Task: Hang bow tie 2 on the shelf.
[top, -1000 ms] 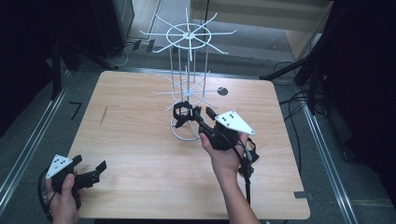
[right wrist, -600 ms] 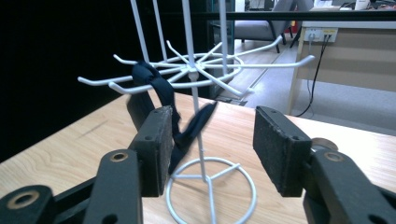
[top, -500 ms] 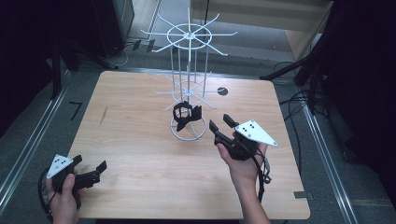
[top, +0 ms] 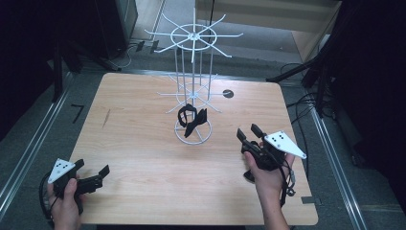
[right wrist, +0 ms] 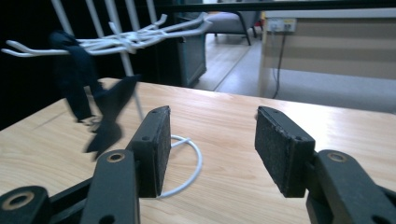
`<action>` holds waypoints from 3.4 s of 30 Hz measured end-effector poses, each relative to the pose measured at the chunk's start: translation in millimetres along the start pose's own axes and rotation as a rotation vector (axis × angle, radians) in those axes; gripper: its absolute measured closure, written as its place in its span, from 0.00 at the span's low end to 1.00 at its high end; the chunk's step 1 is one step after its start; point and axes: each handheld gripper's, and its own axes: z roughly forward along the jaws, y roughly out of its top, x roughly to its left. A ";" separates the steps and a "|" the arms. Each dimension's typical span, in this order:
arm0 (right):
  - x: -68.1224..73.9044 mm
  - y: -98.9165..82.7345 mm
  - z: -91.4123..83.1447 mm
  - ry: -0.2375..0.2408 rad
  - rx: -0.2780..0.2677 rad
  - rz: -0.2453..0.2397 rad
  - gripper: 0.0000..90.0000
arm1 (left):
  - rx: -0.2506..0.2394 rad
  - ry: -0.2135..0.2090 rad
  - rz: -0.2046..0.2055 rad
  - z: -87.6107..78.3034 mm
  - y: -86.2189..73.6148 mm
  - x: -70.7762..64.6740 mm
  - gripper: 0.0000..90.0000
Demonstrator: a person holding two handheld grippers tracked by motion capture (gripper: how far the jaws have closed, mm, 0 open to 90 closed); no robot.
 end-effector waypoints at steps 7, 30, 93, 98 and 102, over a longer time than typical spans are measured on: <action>-18.2 -10.8 -3.1 -0.045 0.021 0.022 0.53 | 0.000 0.000 0.001 0.0 0.0 0.0 0.00; -63.8 -54.2 12.1 -0.176 0.154 0.107 0.56 | -0.002 -0.003 -0.004 0.0 0.0 0.2 0.00; -66.5 -85.8 31.6 -0.288 0.278 0.057 1.00 | -0.001 -0.003 -0.004 0.0 0.0 0.1 0.00; -60.3 -79.9 30.1 -0.275 0.253 0.037 1.00 | -0.001 -0.003 -0.003 0.0 0.0 0.1 0.00; -54.1 -72.6 28.8 -0.258 0.230 0.022 1.00 | 0.000 -0.003 -0.004 0.0 0.0 0.2 0.00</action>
